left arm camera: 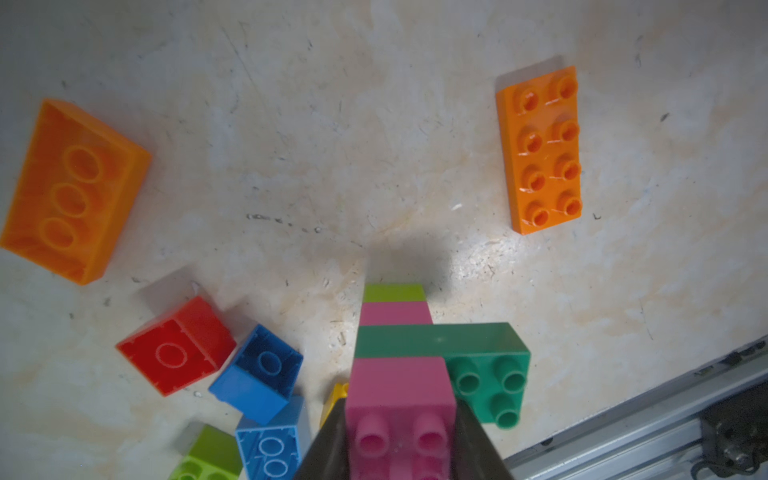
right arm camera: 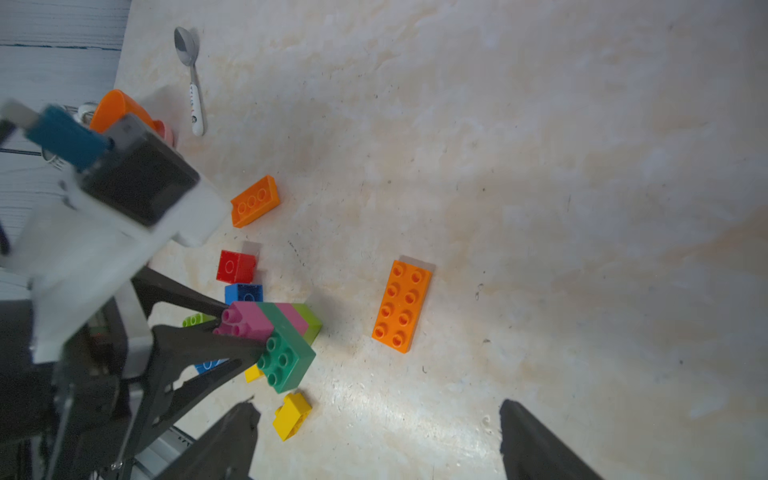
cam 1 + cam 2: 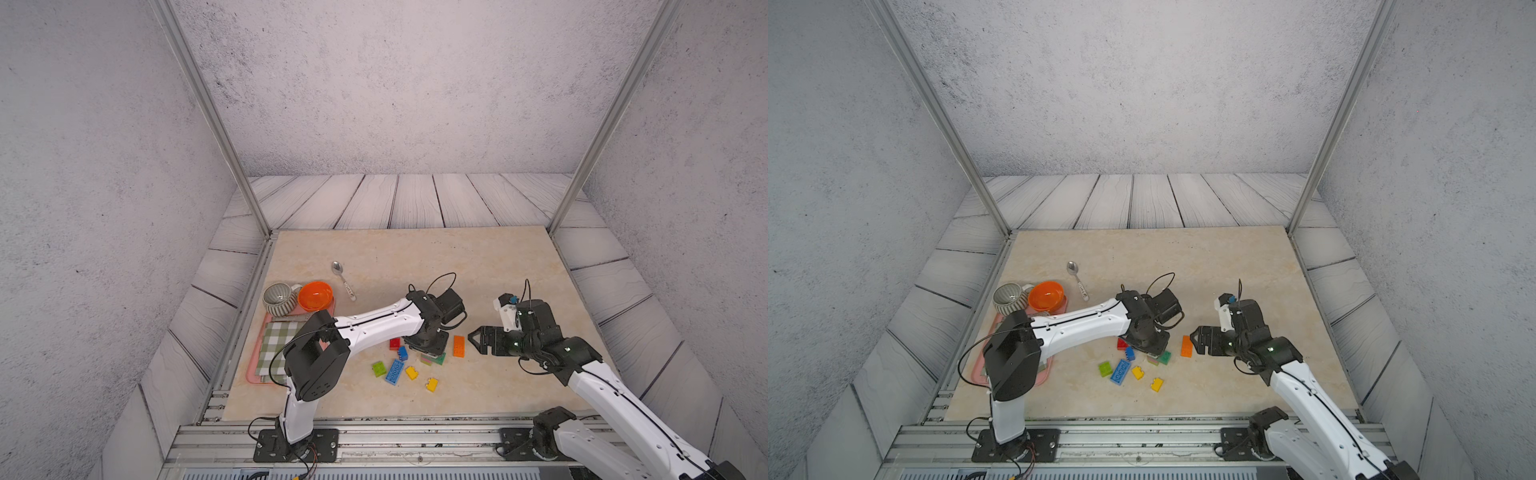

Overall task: Assemble the letter p with lego
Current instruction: Assemble the lego brick with the lego brick.

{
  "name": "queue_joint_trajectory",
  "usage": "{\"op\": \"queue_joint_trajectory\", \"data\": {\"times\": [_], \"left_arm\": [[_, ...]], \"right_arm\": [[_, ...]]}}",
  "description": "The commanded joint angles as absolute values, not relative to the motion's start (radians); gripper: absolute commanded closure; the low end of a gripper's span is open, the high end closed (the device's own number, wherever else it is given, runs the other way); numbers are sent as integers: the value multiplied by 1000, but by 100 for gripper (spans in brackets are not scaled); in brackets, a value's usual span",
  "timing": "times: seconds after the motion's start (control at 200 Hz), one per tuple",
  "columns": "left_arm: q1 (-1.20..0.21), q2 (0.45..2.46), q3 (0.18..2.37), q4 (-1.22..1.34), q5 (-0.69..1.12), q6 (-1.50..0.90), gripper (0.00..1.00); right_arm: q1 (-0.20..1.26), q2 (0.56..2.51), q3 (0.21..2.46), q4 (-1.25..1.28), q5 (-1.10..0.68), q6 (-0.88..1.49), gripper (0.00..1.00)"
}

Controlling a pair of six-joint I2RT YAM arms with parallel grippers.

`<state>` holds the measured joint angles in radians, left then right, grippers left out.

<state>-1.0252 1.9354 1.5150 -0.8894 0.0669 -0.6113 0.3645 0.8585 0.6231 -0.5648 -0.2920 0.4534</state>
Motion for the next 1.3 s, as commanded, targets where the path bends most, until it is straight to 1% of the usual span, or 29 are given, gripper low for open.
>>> {"op": "queue_joint_trajectory", "data": {"times": [0.0,0.055,0.1,0.185,0.34,0.45,0.776,1.001,1.206,1.296], "left_arm": [[-1004,2028,1439,-939,-2,-643,80],[-1004,2025,1447,-935,5,-644,73],[-1004,2020,1453,-935,10,-645,69],[-1005,2013,1462,-939,9,-647,67],[-1003,2013,1473,-946,10,-648,53],[-1004,2007,1476,-945,20,-650,46],[-988,1951,1486,-948,22,-652,44],[-936,1888,1386,-861,72,-670,56],[-874,1809,1269,-750,149,-691,56],[-860,1796,1243,-732,161,-692,54]], "right_arm": [[368,839,595,-545,-336,489,6],[368,830,588,-546,-334,492,6],[367,828,587,-551,-330,491,6],[368,828,589,-555,-329,491,6],[367,834,595,-554,-332,486,6],[368,841,600,-557,-333,480,6],[368,850,610,-560,-345,466,6],[367,848,614,-564,-348,459,6],[368,856,621,-567,-355,456,6],[368,859,625,-570,-356,454,6]]}}
